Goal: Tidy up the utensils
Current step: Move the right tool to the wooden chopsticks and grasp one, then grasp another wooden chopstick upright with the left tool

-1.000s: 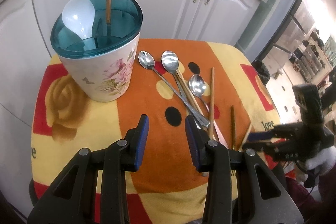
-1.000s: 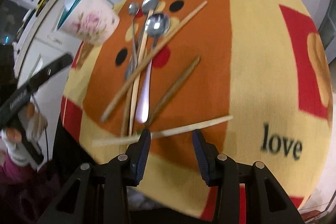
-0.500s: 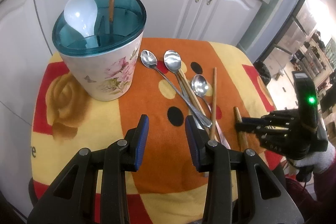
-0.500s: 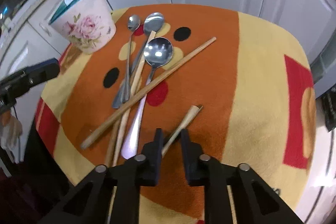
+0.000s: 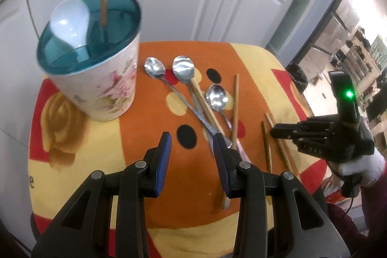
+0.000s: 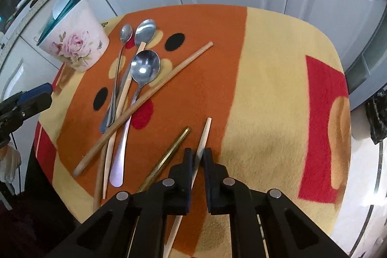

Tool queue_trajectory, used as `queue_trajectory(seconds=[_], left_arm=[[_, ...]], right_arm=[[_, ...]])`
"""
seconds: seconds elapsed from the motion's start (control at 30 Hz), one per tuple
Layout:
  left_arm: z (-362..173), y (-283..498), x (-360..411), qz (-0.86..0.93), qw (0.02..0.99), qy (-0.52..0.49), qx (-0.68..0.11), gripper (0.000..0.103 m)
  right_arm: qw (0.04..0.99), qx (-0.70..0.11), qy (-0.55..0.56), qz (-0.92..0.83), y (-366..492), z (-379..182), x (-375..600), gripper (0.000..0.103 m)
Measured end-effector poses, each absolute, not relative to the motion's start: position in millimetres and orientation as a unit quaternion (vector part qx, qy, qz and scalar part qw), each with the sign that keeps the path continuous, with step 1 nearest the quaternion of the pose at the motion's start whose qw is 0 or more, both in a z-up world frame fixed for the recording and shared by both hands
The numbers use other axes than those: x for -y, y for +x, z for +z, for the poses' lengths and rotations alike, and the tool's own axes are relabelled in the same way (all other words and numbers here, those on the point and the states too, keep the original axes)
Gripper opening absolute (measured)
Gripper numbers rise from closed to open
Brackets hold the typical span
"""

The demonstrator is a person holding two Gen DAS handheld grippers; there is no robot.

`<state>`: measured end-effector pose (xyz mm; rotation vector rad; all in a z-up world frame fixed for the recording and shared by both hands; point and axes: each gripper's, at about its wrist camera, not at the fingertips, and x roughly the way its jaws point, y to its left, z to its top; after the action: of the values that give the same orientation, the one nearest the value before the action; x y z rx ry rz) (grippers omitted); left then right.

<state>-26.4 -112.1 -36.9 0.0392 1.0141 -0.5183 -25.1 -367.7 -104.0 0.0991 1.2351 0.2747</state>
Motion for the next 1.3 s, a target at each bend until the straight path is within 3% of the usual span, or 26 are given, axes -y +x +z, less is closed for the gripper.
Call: queue_trajectory(seconds=[0.17, 0.27, 1.03, 1.1, 1.2, 1.3], left_arm=[[-33, -19, 135, -0.267, 0.837, 0.034, -0.476, 0.035], [-33, -10, 153, -0.283, 0.828, 0.045, -0.482, 0.035], [-89, 65, 294, -0.319, 0.75, 0.207, -0.542, 0.034], [-94, 68, 295, -0.317, 0.747, 0.209, -0.546, 0.028], [-92, 65, 296, -0.318, 0.756, 0.213, -0.531, 0.006], [-87, 64, 287, -0.325, 0.759, 0.189, -0.531, 0.004]], right_arm=[[0.811, -0.568, 0.054, 0.131, -26, -103, 370, 0.016], [0.817, -0.561, 0.036, 0.127, -30, -101, 368, 0.008], [0.819, -0.546, 0.137, 0.115, -35, -102, 415, 0.007], [0.82, -0.545, 0.131, 0.117, -34, -102, 413, 0.007], [0.825, -0.541, 0.117, 0.114, -34, -101, 409, 0.007], [0.832, -0.53, 0.12, 0.111, -35, -95, 409, 0.006]])
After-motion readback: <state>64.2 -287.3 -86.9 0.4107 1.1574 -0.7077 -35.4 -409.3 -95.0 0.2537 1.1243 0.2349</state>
